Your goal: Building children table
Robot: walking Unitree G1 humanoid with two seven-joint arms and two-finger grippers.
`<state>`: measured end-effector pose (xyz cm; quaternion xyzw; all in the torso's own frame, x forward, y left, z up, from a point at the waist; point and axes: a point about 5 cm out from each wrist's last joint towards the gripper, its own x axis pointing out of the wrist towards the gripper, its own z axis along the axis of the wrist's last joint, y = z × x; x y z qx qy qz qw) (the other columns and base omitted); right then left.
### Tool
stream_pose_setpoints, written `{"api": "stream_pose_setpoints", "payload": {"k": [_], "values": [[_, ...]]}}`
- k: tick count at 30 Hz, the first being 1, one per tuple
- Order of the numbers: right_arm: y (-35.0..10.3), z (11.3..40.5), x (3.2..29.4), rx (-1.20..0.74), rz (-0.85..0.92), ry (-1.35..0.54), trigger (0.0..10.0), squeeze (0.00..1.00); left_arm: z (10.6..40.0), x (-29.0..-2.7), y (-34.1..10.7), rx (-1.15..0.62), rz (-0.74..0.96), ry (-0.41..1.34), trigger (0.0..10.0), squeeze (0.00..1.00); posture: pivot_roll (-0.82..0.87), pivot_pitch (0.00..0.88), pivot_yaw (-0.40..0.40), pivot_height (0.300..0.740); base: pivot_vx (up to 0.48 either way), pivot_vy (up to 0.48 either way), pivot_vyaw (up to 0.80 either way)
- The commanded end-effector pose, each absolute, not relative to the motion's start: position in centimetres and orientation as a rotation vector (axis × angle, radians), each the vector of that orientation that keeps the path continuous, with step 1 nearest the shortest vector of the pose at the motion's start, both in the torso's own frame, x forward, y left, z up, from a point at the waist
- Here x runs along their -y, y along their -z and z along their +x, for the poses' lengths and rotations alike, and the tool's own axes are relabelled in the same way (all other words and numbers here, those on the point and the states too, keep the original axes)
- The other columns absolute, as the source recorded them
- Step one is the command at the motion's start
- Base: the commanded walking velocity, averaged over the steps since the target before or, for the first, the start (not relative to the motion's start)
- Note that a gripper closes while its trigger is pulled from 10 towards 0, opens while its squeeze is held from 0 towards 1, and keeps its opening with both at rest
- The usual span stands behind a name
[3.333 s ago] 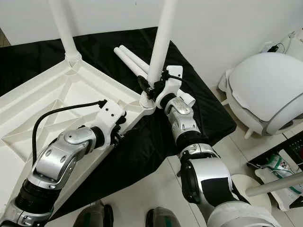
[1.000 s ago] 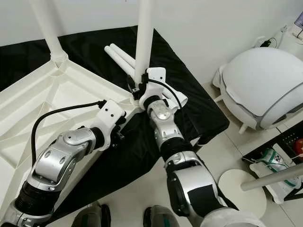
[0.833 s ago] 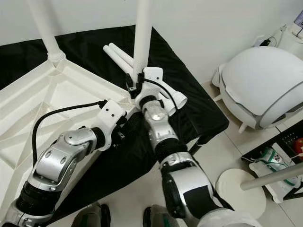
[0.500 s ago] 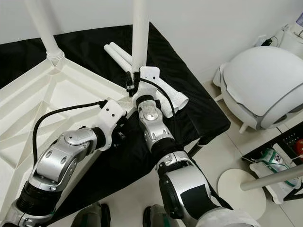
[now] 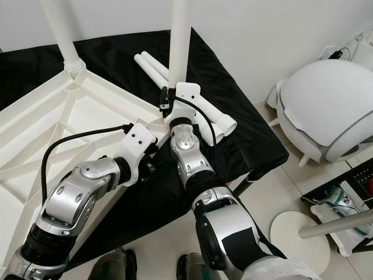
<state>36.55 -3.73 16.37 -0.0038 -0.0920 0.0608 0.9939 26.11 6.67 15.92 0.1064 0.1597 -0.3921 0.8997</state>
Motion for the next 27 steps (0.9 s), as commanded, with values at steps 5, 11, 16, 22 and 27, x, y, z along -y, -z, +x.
{"api": "stream_pose_setpoints", "payload": {"k": [5, 11, 16, 22, 27], "values": [[-12.3, 35.4, 3.9, 0.016, 0.017, -0.086, 10.0, 1.00, 26.6, -7.0, -15.9, -0.327, 0.243, 0.733, 10.0, 0.00, 0.01, 0.063, -0.052, 0.740, 0.000, 0.000, 0.00], [-12.5, 35.5, 4.2, 0.032, 0.018, -0.098, 10.0, 1.00, 26.6, -7.0, -15.8, -0.326, 0.244, 0.736, 10.0, 0.00, 0.01, 0.059, -0.051, 0.740, 0.000, 0.000, 0.00], [-12.8, 35.7, 4.5, 0.054, 0.012, -0.116, 10.0, 1.00, 26.6, -6.9, -15.9, -0.325, 0.243, 0.737, 10.0, 0.00, 0.01, 0.055, -0.055, 0.740, 0.000, 0.000, 0.00], [-13.1, 36.2, 5.3, 0.047, 0.040, -0.242, 10.0, 0.00, 26.6, -6.7, -15.8, -0.324, 0.240, 0.738, 10.0, 0.00, 0.01, 0.049, -0.058, 0.740, 0.000, 0.000, 0.00], [-13.6, 36.6, 6.7, 0.073, 0.027, -0.305, 10.0, 0.00, 26.6, -6.6, -15.8, -0.323, 0.240, 0.742, 10.0, 0.00, 0.00, 0.042, -0.060, 0.740, 0.000, 0.000, 0.00]]}}
